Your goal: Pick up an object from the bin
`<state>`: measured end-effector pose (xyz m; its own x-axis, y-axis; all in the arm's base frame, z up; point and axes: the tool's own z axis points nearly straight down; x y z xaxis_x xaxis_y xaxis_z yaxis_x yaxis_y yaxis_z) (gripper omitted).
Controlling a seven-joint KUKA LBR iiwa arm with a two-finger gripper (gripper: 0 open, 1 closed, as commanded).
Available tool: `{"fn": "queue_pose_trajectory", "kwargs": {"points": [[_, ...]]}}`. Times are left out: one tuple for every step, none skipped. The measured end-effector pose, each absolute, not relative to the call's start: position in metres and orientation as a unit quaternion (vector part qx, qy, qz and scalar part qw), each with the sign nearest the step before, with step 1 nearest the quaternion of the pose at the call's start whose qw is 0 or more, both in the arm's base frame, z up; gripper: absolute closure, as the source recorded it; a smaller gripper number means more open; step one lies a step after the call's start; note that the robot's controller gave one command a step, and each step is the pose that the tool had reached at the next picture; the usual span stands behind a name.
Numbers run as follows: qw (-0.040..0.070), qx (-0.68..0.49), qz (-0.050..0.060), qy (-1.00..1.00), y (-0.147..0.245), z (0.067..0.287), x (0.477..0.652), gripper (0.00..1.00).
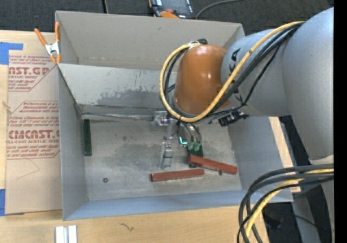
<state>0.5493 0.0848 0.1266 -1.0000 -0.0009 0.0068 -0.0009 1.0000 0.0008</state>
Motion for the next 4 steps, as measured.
{"fn": "queue_pose_trajectory", "kwargs": {"points": [[0.0, 0.046, 0.0, -0.999, 0.017, 0.068, 0.489, 0.0], [-0.001, 0.002, 0.0, -1.0, 0.012, 0.1, 0.486, 0.0], [0.0, -0.094, -0.001, -0.996, 0.011, 0.116, 0.494, 0.0], [0.001, -0.129, 0.0, -0.992, 0.0, 0.067, 0.483, 0.0]]}}
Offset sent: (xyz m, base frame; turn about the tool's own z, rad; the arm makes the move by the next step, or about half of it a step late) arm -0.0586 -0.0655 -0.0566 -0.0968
